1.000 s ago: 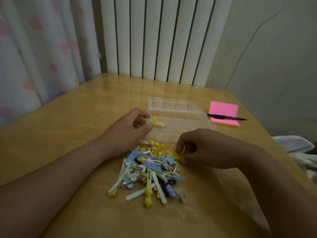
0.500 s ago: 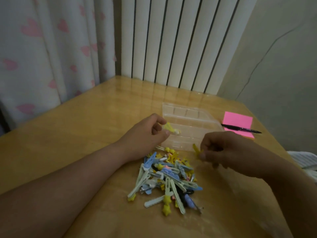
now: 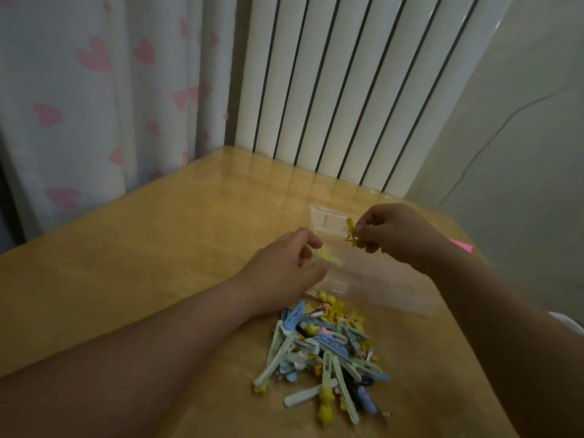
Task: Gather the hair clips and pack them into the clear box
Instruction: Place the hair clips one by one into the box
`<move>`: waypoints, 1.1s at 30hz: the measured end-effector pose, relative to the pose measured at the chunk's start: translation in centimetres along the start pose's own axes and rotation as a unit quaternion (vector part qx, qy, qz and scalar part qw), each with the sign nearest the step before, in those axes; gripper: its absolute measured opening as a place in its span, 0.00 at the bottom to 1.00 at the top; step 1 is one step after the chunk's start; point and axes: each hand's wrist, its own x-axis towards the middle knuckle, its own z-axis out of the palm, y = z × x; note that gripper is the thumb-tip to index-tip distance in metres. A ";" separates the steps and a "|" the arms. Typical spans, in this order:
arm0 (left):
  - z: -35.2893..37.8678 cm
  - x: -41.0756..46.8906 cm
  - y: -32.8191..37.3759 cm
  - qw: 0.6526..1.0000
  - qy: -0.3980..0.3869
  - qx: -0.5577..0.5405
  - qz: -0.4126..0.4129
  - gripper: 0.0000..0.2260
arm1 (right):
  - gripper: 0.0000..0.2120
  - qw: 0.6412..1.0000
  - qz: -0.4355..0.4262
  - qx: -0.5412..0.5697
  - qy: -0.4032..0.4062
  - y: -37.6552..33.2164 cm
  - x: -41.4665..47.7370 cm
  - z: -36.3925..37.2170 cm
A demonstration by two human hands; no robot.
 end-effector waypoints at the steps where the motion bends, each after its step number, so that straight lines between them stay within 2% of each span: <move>1: 0.0 0.0 0.0 1.000 -0.002 -0.001 -0.001 0.18 | 0.04 1.000 0.014 -0.005 -0.007 0.1 0.7 0.6; 7: 0.1 0.1 -0.1 1.000 0.001 -0.001 0.004 0.18 | 0.03 0.997 0.081 0.007 -0.008 0.7 2.0 2.2; 12: 0.2 0.2 -0.3 1.000 0.004 -0.001 0.006 0.18 | 0.03 0.996 0.085 -0.011 -0.011 0.7 2.4 3.4; 18: 0.2 0.2 -0.5 1.000 0.009 0.003 0.011 0.16 | 0.08 0.996 0.060 -0.063 0.014 1.1 2.7 4.4; 21: 0.2 0.2 -0.4 1.000 0.009 0.004 0.009 0.17 | 0.10 0.993 0.040 -0.096 0.062 1.9 2.5 4.6; 28: 0.1 0.0 -0.3 1.000 0.006 0.006 0.013 0.17 | 0.07 0.980 -0.049 0.012 0.191 2.4 -2.8 1.7; 30: 0.0 0.0 -0.2 1.000 0.005 0.004 0.012 0.17 | 0.05 0.977 -0.080 0.039 0.192 2.1 -5.3 1.0; 33: 0.0 0.0 0.0 1.000 0.006 0.002 0.012 0.16 | 0.03 0.985 -0.112 0.070 0.114 1.9 -8.5 0.4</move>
